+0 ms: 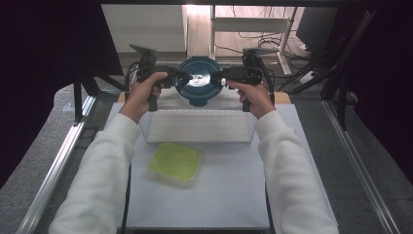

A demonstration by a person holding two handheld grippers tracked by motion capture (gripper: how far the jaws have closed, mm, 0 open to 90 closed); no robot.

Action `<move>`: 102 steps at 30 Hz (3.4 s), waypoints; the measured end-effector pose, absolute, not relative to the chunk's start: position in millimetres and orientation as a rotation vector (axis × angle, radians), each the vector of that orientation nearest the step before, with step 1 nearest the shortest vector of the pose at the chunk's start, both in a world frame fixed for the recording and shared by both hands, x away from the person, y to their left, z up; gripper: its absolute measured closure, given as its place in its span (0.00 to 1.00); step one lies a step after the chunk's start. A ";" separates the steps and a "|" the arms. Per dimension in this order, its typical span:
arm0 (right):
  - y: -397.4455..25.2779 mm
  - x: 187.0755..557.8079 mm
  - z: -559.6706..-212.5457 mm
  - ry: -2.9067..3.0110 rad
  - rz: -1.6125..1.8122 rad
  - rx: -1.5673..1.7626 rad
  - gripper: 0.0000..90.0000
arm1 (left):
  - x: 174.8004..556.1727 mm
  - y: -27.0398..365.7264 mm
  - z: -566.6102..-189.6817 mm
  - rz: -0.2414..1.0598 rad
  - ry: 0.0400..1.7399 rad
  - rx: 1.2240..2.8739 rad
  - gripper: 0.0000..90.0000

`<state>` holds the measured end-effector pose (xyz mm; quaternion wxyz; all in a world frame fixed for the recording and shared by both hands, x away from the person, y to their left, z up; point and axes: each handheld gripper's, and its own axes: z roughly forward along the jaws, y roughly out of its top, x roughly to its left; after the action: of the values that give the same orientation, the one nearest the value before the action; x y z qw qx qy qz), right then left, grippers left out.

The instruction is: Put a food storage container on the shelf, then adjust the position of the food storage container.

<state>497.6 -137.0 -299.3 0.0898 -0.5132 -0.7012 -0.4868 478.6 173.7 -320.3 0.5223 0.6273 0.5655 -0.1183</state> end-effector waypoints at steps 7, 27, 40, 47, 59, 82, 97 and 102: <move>-139.1 507.3 -307.0 -2.003 -1.417 -1.572 0.38 | 490.5 172.9 -329.1 -0.317 1.391 1.449 0.38; -129.8 494.9 -298.8 -2.185 -1.492 -1.652 0.10 | 465.2 168.4 -312.0 0.018 1.309 1.507 0.17; -159.2 412.9 -291.5 -2.498 -1.640 -1.377 0.23 | 356.9 179.0 -318.7 0.241 1.154 1.747 0.19; -174.4 361.4 -315.6 -2.619 -1.666 -1.290 0.25 | 302.4 176.1 -354.9 0.207 1.090 1.822 0.24; -198.4 298.9 -376.2 -2.684 -1.641 -1.216 0.26 | 248.2 178.1 -414.4 0.284 1.095 1.878 0.29; -215.5 274.7 -454.9 -2.662 -1.427 -1.248 0.28 | 223.8 182.8 -474.9 0.216 1.171 1.999 0.31; -218.9 276.9 -457.1 -2.637 -1.419 -1.268 0.29 | 231.7 196.6 -463.3 0.230 1.207 1.946 0.31; -220.3 278.2 -458.4 -2.638 -1.399 -1.289 0.30 | 238.8 199.7 -456.1 0.234 1.206 1.936 0.31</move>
<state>278.2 -220.3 -458.4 -0.0553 -0.3959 -0.8098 -0.4295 238.8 199.7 -456.1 0.4119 0.7694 0.4793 0.0931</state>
